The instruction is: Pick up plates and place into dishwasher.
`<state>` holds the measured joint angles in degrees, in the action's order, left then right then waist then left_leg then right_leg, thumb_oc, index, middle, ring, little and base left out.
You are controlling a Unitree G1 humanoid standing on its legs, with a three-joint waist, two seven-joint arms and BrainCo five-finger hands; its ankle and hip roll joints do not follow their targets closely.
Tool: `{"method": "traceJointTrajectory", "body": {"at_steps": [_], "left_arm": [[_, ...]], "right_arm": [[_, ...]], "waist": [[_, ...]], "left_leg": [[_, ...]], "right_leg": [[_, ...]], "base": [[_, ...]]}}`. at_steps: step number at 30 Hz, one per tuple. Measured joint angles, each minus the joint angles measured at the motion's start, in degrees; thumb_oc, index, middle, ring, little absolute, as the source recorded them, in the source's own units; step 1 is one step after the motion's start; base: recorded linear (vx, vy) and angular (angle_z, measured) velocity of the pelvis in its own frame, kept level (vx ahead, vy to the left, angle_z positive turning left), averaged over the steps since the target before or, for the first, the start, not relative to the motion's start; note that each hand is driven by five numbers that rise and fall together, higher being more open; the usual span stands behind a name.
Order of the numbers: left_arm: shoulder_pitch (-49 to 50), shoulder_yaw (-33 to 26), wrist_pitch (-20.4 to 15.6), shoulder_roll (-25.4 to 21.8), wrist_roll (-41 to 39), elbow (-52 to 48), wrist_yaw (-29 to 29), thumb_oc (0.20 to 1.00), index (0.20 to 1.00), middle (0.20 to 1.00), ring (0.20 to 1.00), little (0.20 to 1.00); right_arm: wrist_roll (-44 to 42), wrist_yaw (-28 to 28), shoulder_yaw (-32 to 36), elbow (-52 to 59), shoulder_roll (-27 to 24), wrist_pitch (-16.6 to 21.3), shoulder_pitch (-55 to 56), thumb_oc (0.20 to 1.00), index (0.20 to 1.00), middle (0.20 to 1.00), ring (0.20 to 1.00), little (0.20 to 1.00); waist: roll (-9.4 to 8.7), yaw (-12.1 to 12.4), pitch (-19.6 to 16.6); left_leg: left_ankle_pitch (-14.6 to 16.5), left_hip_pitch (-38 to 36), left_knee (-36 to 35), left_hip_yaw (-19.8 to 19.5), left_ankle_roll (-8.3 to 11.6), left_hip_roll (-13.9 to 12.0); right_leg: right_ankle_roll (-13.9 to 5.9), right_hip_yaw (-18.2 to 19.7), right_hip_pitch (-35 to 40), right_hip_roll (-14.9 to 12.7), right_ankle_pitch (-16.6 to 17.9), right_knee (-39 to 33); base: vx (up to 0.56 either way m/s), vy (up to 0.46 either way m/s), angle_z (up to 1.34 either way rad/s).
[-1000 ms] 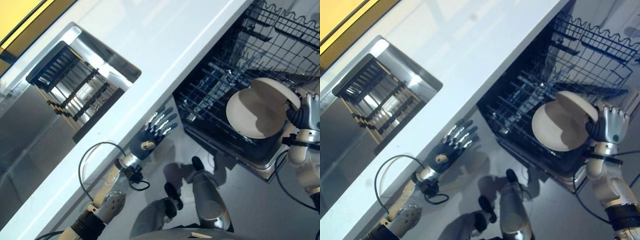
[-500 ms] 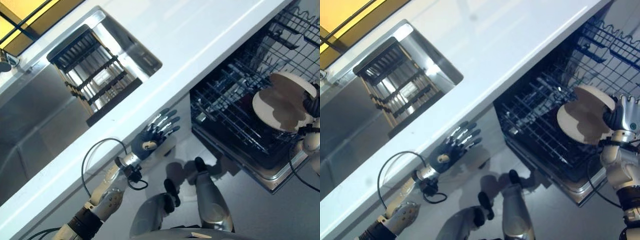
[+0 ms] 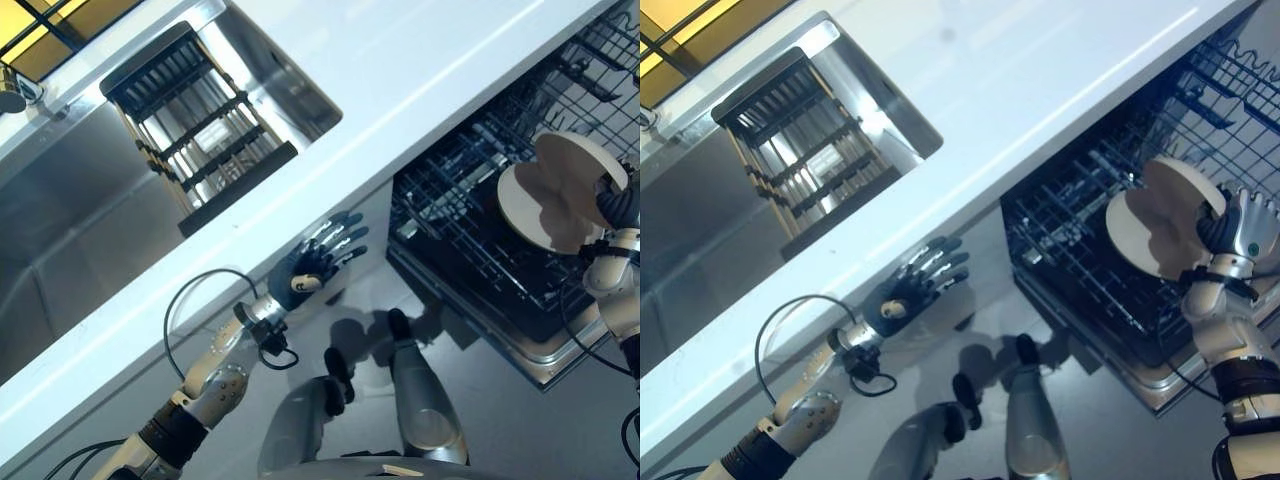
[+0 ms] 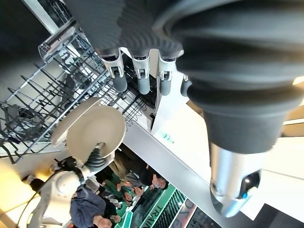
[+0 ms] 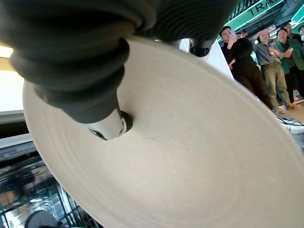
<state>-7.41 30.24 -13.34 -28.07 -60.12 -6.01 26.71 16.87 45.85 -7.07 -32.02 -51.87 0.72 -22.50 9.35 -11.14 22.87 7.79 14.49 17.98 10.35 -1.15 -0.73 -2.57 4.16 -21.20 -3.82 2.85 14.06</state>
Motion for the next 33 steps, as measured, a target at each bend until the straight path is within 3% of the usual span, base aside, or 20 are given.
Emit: {"method": "traceJointTrajectory", "body": {"at_steps": [10, 24, 33], "left_arm": [[0.01, -0.25, 2.99, -1.44, 0.84, -0.94, 0.16, 1.000, 1.000, 1.000, 1.000, 1.000], [0.13, -0.30, 4.03, -2.26, 1.98, -1.88, 1.04, 1.000, 1.000, 1.000, 1.000, 1.000], [0.00, -0.44, 4.03, -4.34, 1.96, -1.84, 1.68, 1.000, 1.000, 1.000, 1.000, 1.000]], "right_arm": [[-3.08, 2.95, 1.22, -0.71, 0.02, 0.17, 0.01, 0.200, 0.200, 0.200, 0.200, 0.200], [-2.87, 5.82, 6.77, -2.70, -0.91, -0.17, -0.40, 0.200, 0.200, 0.200, 0.200, 0.200], [-3.02, 1.53, -0.09, -18.41, -4.36, -5.82, -5.94, 0.200, 0.200, 0.200, 0.200, 0.200]], "waist": [[-2.02, 1.30, 0.44], [-2.43, 1.27, 0.56], [-2.54, 2.89, 0.58]], "left_leg": [[0.09, 0.40, 0.40, -1.06, -0.02, -0.40], [0.05, 1.13, 0.61, -1.15, 0.19, -0.49], [0.31, 2.02, 1.75, -1.49, 0.27, -0.86]], "right_leg": [[0.19, -0.89, 0.72, 0.27, 0.26, -1.08], [0.23, -1.12, 0.73, 0.30, 1.02, -2.29], [0.15, -1.57, 0.46, 0.47, 0.99, -2.31]], "base": [[0.00, -0.044, 0.04], [0.00, -0.010, 0.01], [-0.04, -0.076, 0.01]]}}
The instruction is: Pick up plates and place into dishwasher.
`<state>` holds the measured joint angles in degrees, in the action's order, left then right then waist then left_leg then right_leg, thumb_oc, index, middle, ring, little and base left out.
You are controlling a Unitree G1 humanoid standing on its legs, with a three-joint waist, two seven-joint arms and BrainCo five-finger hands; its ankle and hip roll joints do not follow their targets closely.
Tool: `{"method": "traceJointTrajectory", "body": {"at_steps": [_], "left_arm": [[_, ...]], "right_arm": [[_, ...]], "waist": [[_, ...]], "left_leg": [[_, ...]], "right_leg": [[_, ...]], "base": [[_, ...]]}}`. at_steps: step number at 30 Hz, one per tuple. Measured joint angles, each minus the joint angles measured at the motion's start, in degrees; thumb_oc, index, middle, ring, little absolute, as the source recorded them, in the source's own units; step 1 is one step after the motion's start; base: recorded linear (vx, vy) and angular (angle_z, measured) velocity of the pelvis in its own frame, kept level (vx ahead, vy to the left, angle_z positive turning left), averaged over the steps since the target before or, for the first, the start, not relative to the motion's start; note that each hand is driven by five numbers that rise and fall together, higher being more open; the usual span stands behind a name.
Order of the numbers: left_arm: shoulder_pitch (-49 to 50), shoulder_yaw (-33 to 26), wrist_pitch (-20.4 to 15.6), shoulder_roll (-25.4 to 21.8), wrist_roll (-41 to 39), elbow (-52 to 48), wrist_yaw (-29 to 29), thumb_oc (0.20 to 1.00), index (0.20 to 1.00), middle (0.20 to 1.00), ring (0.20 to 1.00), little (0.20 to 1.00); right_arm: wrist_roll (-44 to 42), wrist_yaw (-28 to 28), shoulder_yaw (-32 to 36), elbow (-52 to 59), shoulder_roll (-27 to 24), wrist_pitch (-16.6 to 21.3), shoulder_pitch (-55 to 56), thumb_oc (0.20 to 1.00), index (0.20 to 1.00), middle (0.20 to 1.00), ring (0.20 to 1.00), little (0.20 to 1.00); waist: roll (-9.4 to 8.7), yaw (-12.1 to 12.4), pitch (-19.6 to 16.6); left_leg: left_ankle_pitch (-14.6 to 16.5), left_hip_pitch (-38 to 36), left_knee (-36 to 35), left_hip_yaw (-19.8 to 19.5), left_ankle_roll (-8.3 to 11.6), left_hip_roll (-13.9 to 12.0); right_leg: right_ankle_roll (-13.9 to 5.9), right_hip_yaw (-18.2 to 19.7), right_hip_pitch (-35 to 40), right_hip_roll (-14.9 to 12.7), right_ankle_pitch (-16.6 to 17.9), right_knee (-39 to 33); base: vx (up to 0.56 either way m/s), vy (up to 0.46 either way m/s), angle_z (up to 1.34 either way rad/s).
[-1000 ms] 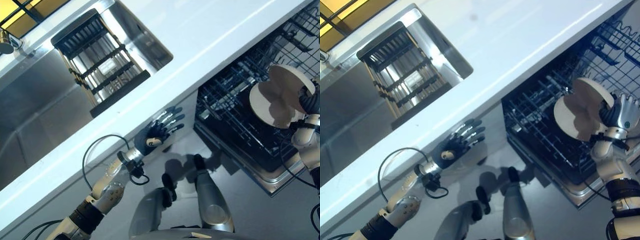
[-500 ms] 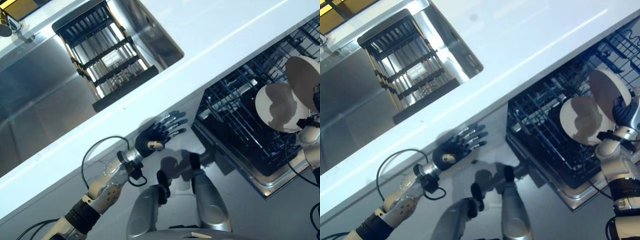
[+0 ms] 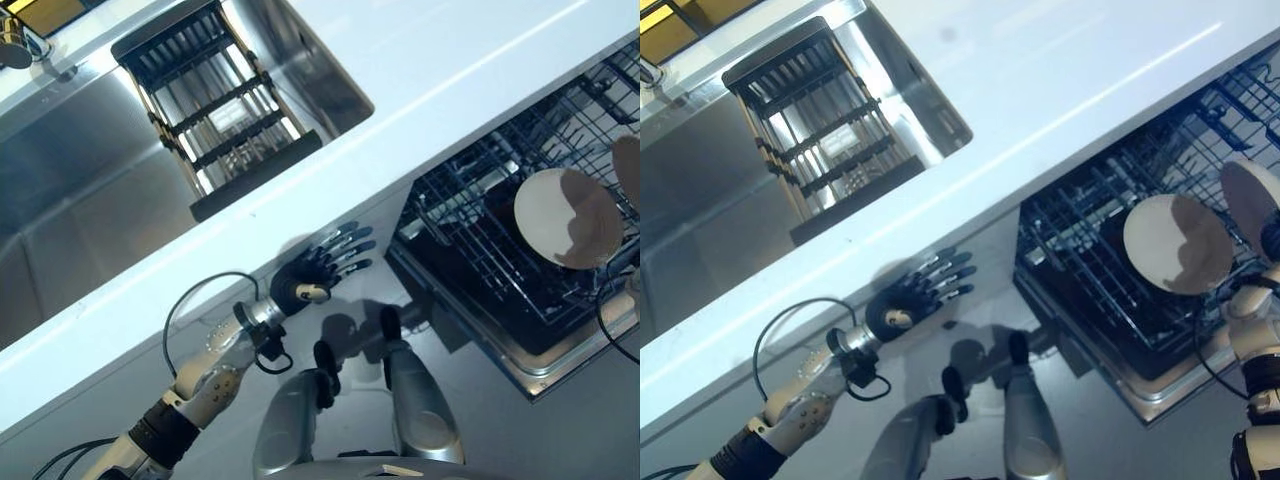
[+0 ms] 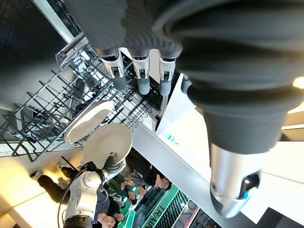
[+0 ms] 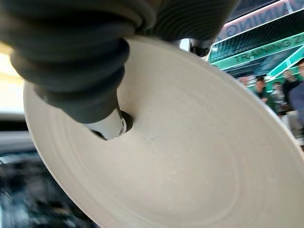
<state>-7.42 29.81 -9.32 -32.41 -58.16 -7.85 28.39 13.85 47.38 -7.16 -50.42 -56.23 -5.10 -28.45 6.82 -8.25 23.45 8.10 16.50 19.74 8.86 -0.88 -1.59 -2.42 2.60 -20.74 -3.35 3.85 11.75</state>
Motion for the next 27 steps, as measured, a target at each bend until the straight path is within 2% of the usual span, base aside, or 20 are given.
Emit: {"method": "traceJointTrajectory", "body": {"at_steps": [5, 12, 20, 26, 27], "left_arm": [[-2.09, 0.47, 0.00, -1.22, -0.02, -0.04, 0.05, 1.000, 1.000, 1.000, 1.000, 1.000], [-4.14, 0.76, 0.00, -1.57, -0.03, -0.03, 0.06, 1.000, 1.000, 1.000, 1.000, 1.000], [-5.77, 0.18, 0.04, -4.33, -1.57, -0.05, 0.40, 1.000, 1.000, 1.000, 1.000, 1.000], [-6.34, -0.05, 0.09, -4.74, -1.71, -0.06, 0.86, 1.000, 1.000, 1.000, 1.000, 1.000], [-6.34, -0.05, 0.10, -4.74, -1.70, -0.05, 0.86, 1.000, 1.000, 1.000, 1.000, 1.000]], "right_arm": [[-0.05, -2.32, -3.08, -4.55, -0.77, -0.31, -4.55, 0.200, 0.200, 0.200, 0.200, 0.200], [-0.04, -2.46, -7.17, -5.44, -0.48, -0.82, -7.39, 0.200, 0.200, 0.200, 0.200, 0.200], [-0.09, -2.46, -7.36, -10.26, 0.12, -3.23, -11.43, 0.200, 0.200, 0.200, 0.200, 0.200], [-2.66, -2.59, -7.35, -12.43, 0.12, -4.44, -12.18, 0.200, 0.200, 0.200, 0.200, 0.200], [-2.85, -2.75, -7.34, -12.97, 0.21, -4.82, -12.48, 0.533, 0.533, 0.533, 0.533, 0.533]], "waist": [[-0.10, 1.30, -0.04], [-0.43, 2.79, 0.17], [-1.27, 3.89, 1.69], [-1.38, 4.67, 2.55], [-1.37, 4.66, 2.61]], "left_leg": [[-0.01, 3.31, 1.80, -0.28, 0.02, -0.25], [-0.01, 6.50, 3.57, -1.20, -0.03, -0.26], [-0.07, 9.54, 5.25, -1.69, -0.19, -0.28], [-0.03, 10.41, 5.86, -2.02, -0.26, -0.22], [0.00, 10.52, 5.99, -2.02, -0.31, -0.21]], "right_leg": [[0.02, -0.10, -2.39, 0.22, 1.00, 0.05], [0.18, -0.84, -4.44, 0.16, 1.65, 0.06], [0.28, -1.30, -6.51, 0.03, 2.40, 0.07], [0.38, -1.49, -7.04, -0.04, 2.53, 0.12], [0.37, -1.49, -7.09, -0.04, 2.54, 0.13]], "base": [[-0.07, -0.066, -0.01], [-0.06, -0.058, 0.06], [-0.02, -0.027, 0.03], [0.00, -0.009, 0.02], [0.00, 0.000, 0.00]]}}
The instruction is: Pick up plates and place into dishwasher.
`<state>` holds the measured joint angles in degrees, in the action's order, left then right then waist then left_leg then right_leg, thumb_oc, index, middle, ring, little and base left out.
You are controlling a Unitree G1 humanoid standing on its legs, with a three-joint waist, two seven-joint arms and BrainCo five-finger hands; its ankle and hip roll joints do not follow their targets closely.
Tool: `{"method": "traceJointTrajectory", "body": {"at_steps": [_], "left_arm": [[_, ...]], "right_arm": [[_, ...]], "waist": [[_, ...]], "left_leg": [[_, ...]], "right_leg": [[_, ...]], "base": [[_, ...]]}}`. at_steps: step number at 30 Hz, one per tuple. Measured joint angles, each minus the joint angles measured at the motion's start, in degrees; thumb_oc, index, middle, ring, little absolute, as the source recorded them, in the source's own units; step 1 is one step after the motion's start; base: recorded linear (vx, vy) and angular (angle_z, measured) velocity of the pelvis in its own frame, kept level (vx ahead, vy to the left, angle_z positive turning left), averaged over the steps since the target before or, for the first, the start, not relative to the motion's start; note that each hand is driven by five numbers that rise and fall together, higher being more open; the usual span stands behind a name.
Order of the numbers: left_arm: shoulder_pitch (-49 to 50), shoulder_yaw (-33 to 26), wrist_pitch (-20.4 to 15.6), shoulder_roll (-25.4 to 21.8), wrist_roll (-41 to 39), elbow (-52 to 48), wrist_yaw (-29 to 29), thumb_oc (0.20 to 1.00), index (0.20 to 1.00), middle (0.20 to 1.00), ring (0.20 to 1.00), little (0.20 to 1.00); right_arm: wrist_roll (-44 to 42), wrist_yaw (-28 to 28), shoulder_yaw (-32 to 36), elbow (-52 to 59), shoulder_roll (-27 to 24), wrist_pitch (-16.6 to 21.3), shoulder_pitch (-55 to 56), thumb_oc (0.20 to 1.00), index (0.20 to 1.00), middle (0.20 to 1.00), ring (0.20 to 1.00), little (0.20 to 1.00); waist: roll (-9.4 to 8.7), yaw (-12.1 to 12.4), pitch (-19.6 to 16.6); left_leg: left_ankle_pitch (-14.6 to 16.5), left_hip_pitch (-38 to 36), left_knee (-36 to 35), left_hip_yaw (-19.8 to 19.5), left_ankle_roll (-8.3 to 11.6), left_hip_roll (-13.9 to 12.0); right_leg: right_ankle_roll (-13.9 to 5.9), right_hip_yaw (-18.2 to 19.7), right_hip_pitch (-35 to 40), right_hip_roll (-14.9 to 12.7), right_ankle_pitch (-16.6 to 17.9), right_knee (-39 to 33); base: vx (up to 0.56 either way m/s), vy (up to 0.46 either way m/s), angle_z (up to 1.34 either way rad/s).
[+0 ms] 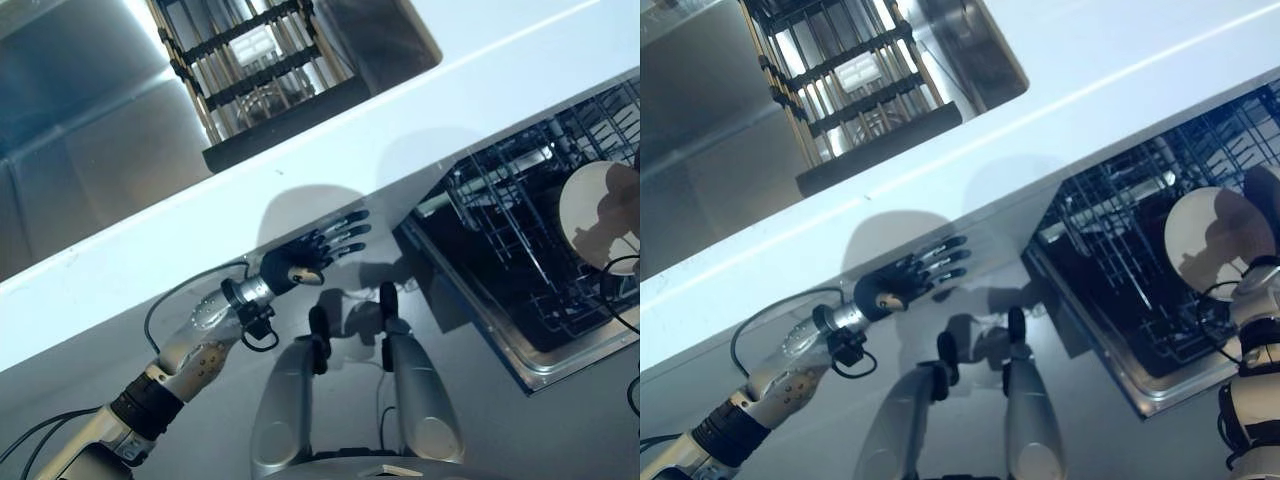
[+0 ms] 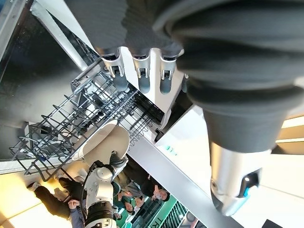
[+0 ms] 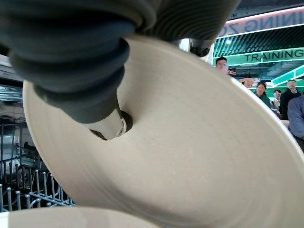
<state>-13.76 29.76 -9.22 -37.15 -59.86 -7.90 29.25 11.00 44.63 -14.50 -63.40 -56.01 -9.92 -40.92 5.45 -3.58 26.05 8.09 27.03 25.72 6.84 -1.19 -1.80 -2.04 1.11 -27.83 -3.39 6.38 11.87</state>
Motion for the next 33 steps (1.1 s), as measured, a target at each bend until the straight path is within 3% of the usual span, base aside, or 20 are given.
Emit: {"method": "traceJointTrajectory", "body": {"at_steps": [1, 6, 16, 26, 29, 33], "left_arm": [[-0.03, 0.00, 0.00, 0.00, 0.00, 0.00, 0.00, 1.000, 1.000, 1.000, 1.000, 1.000], [-0.04, -0.08, 0.00, -0.09, 0.00, 0.00, 0.16, 1.000, 1.000, 1.000, 1.000, 1.000], [0.13, -0.26, 0.01, -0.09, 0.05, 0.00, 0.74, 1.000, 1.000, 1.000, 1.000, 1.000], [3.51, -2.19, 1.22, 0.32, 0.17, 0.05, 0.19, 1.000, 1.000, 1.000, 1.000, 1.000], [7.47, -3.43, 2.33, 0.77, 0.34, 0.31, -0.66, 1.000, 1.000, 1.000, 1.000, 1.000], [11.84, -3.81, 3.73, 1.58, 0.63, 2.46, -1.28, 1.000, 1.000, 1.000, 1.000, 1.000]], "right_arm": [[0.01, 0.00, 0.01, -0.34, 0.05, -0.76, -0.10, 1.000, 1.000, 1.000, 1.000, 1.000], [-0.31, 0.20, 0.18, -1.00, 0.04, -2.87, -0.94, 1.000, 1.000, 1.000, 1.000, 1.000], [-2.77, 1.57, 1.03, -0.91, 0.01, -2.20, -1.13, 1.000, 1.000, 1.000, 1.000, 1.000], [-12.89, 4.23, 12.93, 6.30, 0.51, 9.69, 5.51, 1.000, 1.000, 1.000, 1.000, 1.000], [-17.02, -1.73, 14.94, 12.54, 1.46, 12.14, 10.97, 1.000, 1.000, 1.000, 1.000, 1.000], [-19.73, -9.90, 17.08, 18.22, 4.32, 12.50, 19.74, 1.000, 1.000, 1.000, 1.000, 1.000]], "waist": [[0.00, -0.02, 0.00], [0.00, -0.03, 0.00], [0.01, -0.14, -0.01], [-0.69, -0.68, -0.43], [-2.34, -2.02, -2.83], [-5.04, -2.41, -6.03]], "left_leg": [[0.01, 0.07, -0.09, -0.01, -0.01, -0.01], [0.01, 0.08, -0.03, 0.00, 0.01, 0.01], [0.10, -0.52, 0.08, 0.01, -0.16, 0.03], [0.06, -5.41, -2.13, 0.71, -0.25, 0.32], [0.06, -7.72, -3.96, 1.21, -0.23, 0.42], [0.11, -13.24, -7.13, 2.47, 0.15, 0.11]], "right_leg": [[0.00, 0.00, 0.00, -0.02, 0.01, -0.02], [-0.19, -0.02, 0.03, -0.08, 0.15, -0.02], [-0.07, 0.03, 0.76, -0.10, 0.09, 0.01], [-0.26, 0.36, 4.64, -0.39, -0.49, -0.59], [-0.28, 0.76, 6.16, -0.37, -0.93, -1.26], [-0.08, 1.45, 10.46, 0.11, -0.96, -3.01]], "base": [[0.00, 0.000, 0.00], [0.00, 0.000, 0.00], [0.01, 0.015, 0.00], [0.06, 0.080, -0.02], [0.11, 0.069, -0.07], [0.15, 0.059, -0.14]]}}
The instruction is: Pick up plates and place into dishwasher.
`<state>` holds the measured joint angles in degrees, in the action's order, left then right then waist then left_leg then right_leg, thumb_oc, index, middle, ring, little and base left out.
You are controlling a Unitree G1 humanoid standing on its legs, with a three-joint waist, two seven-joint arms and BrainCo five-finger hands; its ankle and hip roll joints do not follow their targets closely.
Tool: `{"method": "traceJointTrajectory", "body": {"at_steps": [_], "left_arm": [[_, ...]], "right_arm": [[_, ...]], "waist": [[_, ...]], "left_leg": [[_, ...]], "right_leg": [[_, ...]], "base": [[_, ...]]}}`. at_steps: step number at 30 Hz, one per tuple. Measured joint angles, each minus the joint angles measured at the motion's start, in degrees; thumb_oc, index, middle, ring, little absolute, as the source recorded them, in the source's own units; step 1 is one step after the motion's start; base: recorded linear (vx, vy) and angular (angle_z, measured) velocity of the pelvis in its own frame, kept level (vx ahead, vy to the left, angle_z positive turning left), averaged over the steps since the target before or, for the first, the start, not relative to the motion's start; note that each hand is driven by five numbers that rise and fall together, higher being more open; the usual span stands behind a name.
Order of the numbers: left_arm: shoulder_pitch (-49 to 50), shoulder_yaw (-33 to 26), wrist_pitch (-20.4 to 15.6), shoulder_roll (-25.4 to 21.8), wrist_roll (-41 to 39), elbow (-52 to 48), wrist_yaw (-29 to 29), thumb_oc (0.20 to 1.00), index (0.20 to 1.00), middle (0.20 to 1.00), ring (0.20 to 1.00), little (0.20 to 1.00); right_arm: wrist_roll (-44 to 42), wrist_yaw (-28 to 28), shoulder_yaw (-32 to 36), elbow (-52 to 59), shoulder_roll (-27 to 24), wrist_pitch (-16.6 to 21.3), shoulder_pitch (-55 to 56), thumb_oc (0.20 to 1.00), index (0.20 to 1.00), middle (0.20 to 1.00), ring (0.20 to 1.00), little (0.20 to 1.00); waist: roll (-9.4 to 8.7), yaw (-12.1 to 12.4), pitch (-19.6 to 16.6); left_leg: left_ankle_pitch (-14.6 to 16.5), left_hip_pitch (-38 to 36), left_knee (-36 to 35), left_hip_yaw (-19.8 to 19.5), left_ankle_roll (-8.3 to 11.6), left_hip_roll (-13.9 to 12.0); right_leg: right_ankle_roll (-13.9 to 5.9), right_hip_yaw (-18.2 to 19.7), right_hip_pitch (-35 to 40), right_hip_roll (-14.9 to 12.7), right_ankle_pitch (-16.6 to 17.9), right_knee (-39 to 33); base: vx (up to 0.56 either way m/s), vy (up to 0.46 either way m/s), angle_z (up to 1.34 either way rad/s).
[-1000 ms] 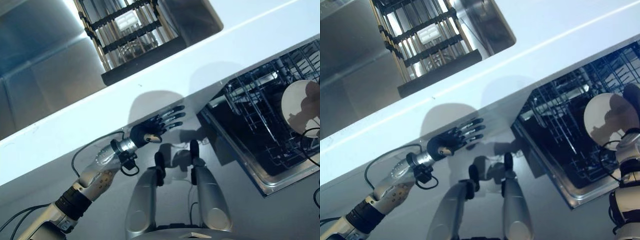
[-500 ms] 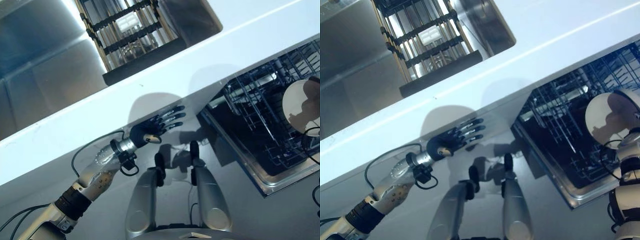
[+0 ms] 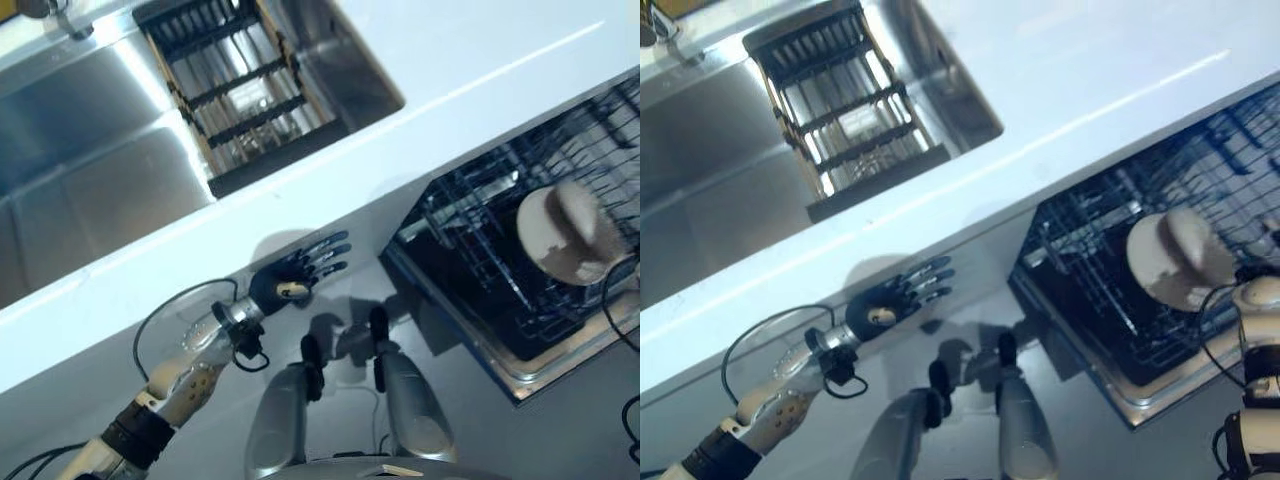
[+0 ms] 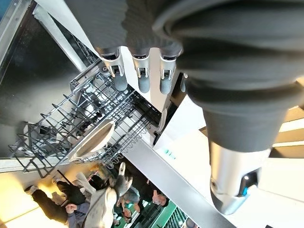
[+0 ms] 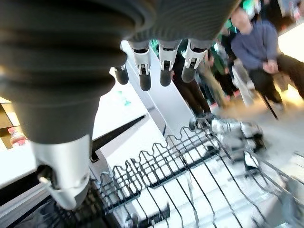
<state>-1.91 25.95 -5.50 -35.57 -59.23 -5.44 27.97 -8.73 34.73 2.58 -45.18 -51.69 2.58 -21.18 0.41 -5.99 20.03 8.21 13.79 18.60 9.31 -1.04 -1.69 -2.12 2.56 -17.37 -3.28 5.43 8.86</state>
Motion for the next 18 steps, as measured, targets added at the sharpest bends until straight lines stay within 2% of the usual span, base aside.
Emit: {"method": "traceJointTrajectory", "body": {"at_steps": [1, 3, 7, 10, 15, 18], "left_arm": [[1.46, 0.01, 0.18, 0.23, 0.00, 0.76, -0.07, 1.000, 1.000, 1.000, 1.000, 1.000], [3.21, -0.08, 0.60, 1.32, 0.13, 2.11, -0.27, 1.000, 1.000, 1.000, 1.000, 1.000], [6.31, -0.29, 1.40, 3.45, 1.20, 4.71, -0.93, 1.000, 1.000, 1.000, 1.000, 1.000], [8.78, -0.79, 1.49, 4.28, 2.29, 5.24, -1.82, 1.000, 1.000, 1.000, 1.000, 1.000], [12.06, -1.31, 1.49, 5.20, 4.47, 5.84, -3.87, 1.000, 1.000, 1.000, 1.000, 1.000], [12.09, -1.21, 1.49, 6.10, 4.48, 6.75, -5.25, 1.000, 1.000, 1.000, 1.000, 1.000]], "right_arm": [[0.02, -1.33, 0.03, 0.75, 0.81, 0.11, 1.89, 1.000, 1.000, 1.000, 1.000, 1.000], [-0.20, -2.89, 2.16, 3.70, 2.40, 0.62, 6.15, 1.000, 1.000, 1.000, 1.000, 1.000], [-3.55, -4.38, 8.06, 6.55, 6.64, 2.73, 11.82, 1.000, 1.000, 1.000, 1.000, 1.000], [-5.54, -4.37, 10.75, 8.42, 9.96, 3.32, 14.08, 1.000, 1.000, 1.000, 1.000, 1.000], [-19.15, -5.10, 17.17, 11.44, 17.82, 3.90, 17.76, 1.000, 1.000, 1.000, 1.000, 1.000], [-23.88, -6.13, 17.14, 10.59, 19.97, 3.78, 18.30, 1.000, 1.000, 1.000, 1.000, 1.000]], "waist": [[-0.42, -0.28, -1.62], [-0.97, -1.01, -2.59], [-1.15, -1.30, -6.05], [-1.17, -2.52, -7.41], [-1.11, -2.99, -10.10], [-0.98, -3.26, -10.23]], "left_leg": [[0.08, -0.92, -0.70, 0.10, 0.08, -0.01], [-0.21, -4.18, -2.79, 0.75, 0.40, 0.07], [-0.19, -8.25, -5.94, 1.68, 0.32, 0.14], [-0.34, -11.02, -7.82, 1.94, 0.49, 0.16], [-1.91, -14.70, -11.48, 3.13, 1.31, 0.10], [-2.10, -16.30, -12.47, 3.21, 1.29, 0.07]], "right_leg": [[0.01, 0.08, 0.85, 0.10, -0.08, -0.72], [-0.06, 0.26, 3.43, 0.14, -0.03, -1.77], [-0.12, 1.19, 6.47, 0.34, -0.45, -3.34], [-0.08, 1.40, 8.40, 0.53, -0.97, -3.79], [0.06, 2.02, 10.47, 1.04, -1.06, -5.04], [0.13, 1.99, 11.72, 1.09, -1.21, -5.21]], "base": [[0.19, 0.062, -0.11], [0.16, 0.050, -0.11], [0.15, 0.053, -0.11], [0.13, 0.071, -0.06], [0.06, 0.045, -0.09], [0.05, -0.007, 0.00]]}}
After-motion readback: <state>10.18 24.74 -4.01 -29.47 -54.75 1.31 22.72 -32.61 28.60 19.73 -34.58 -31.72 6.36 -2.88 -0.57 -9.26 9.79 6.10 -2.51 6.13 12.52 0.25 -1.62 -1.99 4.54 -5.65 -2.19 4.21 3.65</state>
